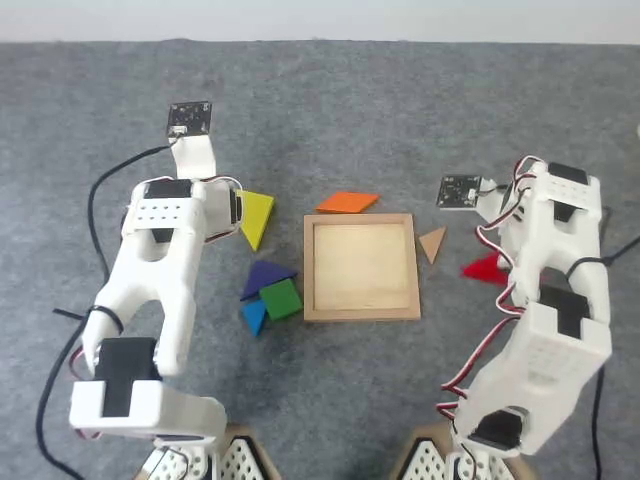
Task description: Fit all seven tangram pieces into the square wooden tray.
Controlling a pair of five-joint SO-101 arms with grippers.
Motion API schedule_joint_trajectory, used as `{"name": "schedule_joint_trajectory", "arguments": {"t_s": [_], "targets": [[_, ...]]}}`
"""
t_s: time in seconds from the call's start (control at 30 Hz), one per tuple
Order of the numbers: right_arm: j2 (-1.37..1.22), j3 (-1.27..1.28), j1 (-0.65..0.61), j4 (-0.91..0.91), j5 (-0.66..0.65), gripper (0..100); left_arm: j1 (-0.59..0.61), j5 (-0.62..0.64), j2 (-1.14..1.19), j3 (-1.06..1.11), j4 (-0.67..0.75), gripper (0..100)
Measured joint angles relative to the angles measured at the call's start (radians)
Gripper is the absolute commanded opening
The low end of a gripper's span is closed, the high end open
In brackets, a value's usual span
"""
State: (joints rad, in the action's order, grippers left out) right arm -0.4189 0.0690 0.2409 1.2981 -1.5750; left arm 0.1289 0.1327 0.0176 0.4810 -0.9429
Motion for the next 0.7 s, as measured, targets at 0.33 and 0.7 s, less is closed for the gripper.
{"name": "schedule_joint_trajectory", "arguments": {"t_s": [0.33, 0.7], "targets": [[0.098, 0.014, 0.005, 0.135, 0.028, 27.3, 0.0, -0.014, 0.0, 0.0, 0.0, 11], [0.178, 0.212, -0.026, 0.011, -0.044, 27.3, 0.0, -0.014, 0.186, -0.055, 0.009, 11]]}}
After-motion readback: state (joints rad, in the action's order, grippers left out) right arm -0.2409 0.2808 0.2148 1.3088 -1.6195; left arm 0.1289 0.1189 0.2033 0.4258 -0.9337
